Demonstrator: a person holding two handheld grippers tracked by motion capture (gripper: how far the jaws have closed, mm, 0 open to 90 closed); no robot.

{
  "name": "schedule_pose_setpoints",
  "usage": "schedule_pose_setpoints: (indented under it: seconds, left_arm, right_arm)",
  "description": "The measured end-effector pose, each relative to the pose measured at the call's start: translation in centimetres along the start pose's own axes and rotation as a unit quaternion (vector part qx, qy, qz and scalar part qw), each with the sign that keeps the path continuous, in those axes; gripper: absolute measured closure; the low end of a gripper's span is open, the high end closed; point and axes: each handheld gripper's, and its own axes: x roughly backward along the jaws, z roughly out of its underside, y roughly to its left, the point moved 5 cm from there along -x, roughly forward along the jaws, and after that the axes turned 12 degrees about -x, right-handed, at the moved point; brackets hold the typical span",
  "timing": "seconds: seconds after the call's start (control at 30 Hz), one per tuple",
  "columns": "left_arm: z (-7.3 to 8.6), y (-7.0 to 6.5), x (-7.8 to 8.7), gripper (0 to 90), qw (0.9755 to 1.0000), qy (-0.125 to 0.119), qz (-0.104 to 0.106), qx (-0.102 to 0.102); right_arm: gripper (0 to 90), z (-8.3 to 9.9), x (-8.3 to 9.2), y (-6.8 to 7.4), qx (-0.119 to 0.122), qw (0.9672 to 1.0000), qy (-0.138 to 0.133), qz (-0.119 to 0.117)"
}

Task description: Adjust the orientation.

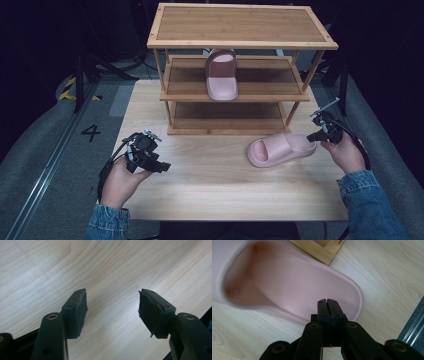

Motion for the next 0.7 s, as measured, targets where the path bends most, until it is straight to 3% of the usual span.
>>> schedule_pose_setpoints:
  seconds: [0.07, 0.17, 0.4, 0.57, 0.7]
  left_arm:
    - [0.2, 0.1, 0.2, 35.1, 0.9999, -0.01, -0.012, 0.008]
    - [0.7, 0.0, 0.4, 34.9, 0.9998, -0.017, -0.006, 0.006]
    - [1.8, -0.1, 0.4, 35.0, 0.9997, -0.006, -0.018, 0.019]
    - [1.8, -0.4, 0.0, 35.4, 0.9999, -0.003, -0.009, 0.014]
    - [1.7, -0.7, -0.5, 35.5, 0.9999, 0.007, -0.006, 0.008]
  right_arm:
    - [89.3, -0.5, -0.3, -0.4, -0.005, 1.0, -0.001, -0.004]
    - [90.0, -1.2, -0.7, -0.8, -0.013, 0.9999, -0.003, -0.008]
    - [88.3, -3.0, -2.4, -1.8, -0.011, 0.9998, -0.014, 0.01]
    - [89.6, -3.5, -3.4, -2.5, -0.022, 0.9993, -0.025, 0.019]
    - [89.6, -3.7, -3.8, -2.7, -0.032, 0.999, -0.03, 0.013]
